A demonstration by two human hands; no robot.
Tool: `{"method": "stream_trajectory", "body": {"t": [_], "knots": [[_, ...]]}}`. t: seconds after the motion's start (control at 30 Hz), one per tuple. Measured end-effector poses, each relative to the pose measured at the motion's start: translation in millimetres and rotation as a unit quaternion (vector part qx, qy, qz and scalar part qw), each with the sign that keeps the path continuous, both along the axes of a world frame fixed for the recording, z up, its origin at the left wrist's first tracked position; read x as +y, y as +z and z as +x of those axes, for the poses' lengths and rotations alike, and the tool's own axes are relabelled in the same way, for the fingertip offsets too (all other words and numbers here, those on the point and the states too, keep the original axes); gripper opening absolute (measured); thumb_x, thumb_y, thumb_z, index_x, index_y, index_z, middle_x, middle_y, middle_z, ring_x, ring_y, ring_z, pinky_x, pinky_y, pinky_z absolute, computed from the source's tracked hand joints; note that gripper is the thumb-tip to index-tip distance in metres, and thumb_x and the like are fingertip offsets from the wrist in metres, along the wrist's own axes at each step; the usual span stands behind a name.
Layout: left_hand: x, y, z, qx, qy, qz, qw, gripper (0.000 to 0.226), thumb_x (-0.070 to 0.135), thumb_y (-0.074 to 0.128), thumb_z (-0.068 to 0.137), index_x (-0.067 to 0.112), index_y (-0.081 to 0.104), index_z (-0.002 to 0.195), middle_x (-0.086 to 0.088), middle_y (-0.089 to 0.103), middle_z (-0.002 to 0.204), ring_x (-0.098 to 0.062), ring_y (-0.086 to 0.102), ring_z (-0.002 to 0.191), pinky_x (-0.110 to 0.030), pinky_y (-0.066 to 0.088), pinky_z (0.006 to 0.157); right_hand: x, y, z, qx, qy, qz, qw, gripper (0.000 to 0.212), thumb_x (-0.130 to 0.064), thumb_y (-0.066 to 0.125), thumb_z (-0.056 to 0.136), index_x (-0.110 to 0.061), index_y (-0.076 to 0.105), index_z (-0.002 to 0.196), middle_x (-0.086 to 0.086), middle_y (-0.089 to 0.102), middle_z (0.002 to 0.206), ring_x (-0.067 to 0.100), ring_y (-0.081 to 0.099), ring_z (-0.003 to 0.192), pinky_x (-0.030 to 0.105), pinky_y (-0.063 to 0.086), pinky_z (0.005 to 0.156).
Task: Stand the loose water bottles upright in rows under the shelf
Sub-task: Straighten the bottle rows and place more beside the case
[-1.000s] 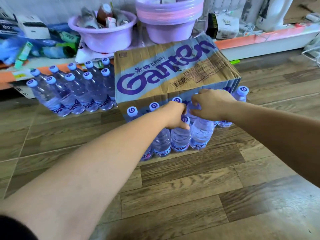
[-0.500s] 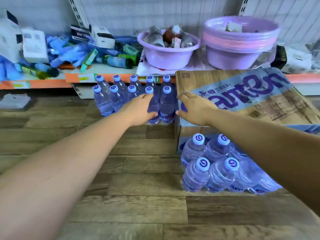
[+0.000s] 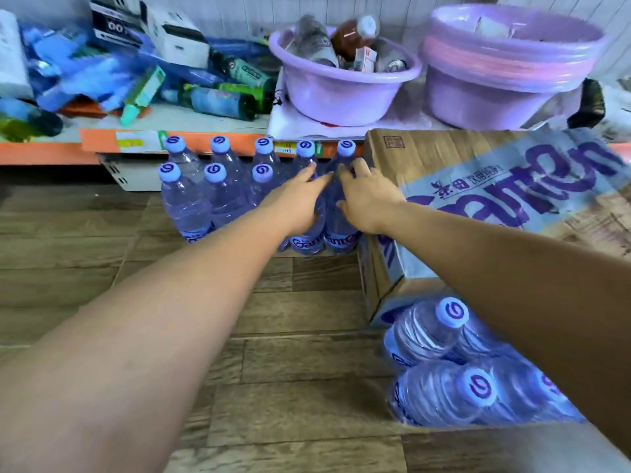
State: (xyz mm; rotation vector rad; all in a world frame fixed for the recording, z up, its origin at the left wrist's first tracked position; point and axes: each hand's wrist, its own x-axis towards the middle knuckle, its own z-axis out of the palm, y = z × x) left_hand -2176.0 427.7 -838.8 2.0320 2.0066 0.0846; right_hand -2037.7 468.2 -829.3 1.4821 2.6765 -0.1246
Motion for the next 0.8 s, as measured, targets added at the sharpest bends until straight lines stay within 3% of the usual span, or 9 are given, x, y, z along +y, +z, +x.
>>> {"method": "stream_trajectory", "body": {"t": [0.1,0.17,0.37,0.5,0.67,0.8], "knots": [[5.2,-4.7,5.8,0.019,0.042,0.054,0.997,0.061,0.001,0.049,0.087,0.017,0.033,0.143,-0.005,0.025,0.152,-0.04,0.042,0.127,-0.044,0.043,0.097,-2.3,-7.7,-0.3,-0.024,0.022,0.049,0.998,0.045,-0.018,0.05,0.094,-0.008,0.037,0.136,0.016,0.032,0.138,0.038,0.039,0.12,0.041,0.04,0.096],[0.0,-4.1,13.4,0.06,0.059,0.075,0.994,0.049,-0.002,0.048,0.087,0.01,0.043,0.134,-0.008,0.036,0.143,-0.039,0.044,0.12,-0.041,0.042,0.095,-4.8,-8.1,0.3,-0.029,0.025,0.043,0.998,0.04,-0.014,0.052,0.094,-0.009,0.041,0.132,0.014,0.036,0.135,0.037,0.039,0.119,0.041,0.043,0.09],[-26.8,1.9,16.6,0.126,0.056,0.083,0.987,0.037,-0.005,0.051,0.085,0.003,0.046,0.121,-0.017,0.047,0.124,-0.035,0.045,0.118,-0.041,0.045,0.089,-24.3,-1.1,2.0,-0.032,0.057,0.051,0.997,0.031,-0.009,0.054,0.092,-0.004,0.047,0.122,0.017,0.041,0.128,0.041,0.059,0.099,0.036,0.036,0.063],[-39.1,16.9,13.8,0.116,0.058,0.089,0.988,0.03,0.007,0.051,0.089,0.002,0.047,0.118,-0.018,0.047,0.12,-0.036,0.049,0.113,-0.04,0.045,0.082,-33.0,11.5,2.5,0.041,0.033,0.016,0.999,0.025,-0.009,0.052,0.092,-0.004,0.05,0.116,0.018,0.045,0.122,0.042,0.06,0.096,0.035,0.039,0.066],[-49.6,46.8,16.9,0.074,0.07,0.132,0.986,0.031,0.017,0.055,0.09,0.004,0.052,0.117,-0.018,0.05,0.116,-0.038,0.05,0.114,-0.044,0.044,0.086,-52.9,45.2,7.1,0.13,0.06,-0.004,0.99,0.026,-0.014,0.051,0.088,-0.007,0.053,0.113,0.018,0.054,0.113,0.036,0.057,0.103,0.038,0.048,0.08],[-65.7,80.1,26.6,0.086,0.054,0.148,0.984,0.036,0.017,0.053,0.089,0.007,0.051,0.123,-0.017,0.05,0.12,-0.037,0.049,0.116,-0.043,0.044,0.091,-69.0,81.7,26.5,0.18,0.087,0.024,0.98,0.021,-0.013,0.05,0.087,-0.006,0.059,0.104,0.019,0.059,0.11,0.035,0.057,0.102,0.034,0.041,0.074]]}}
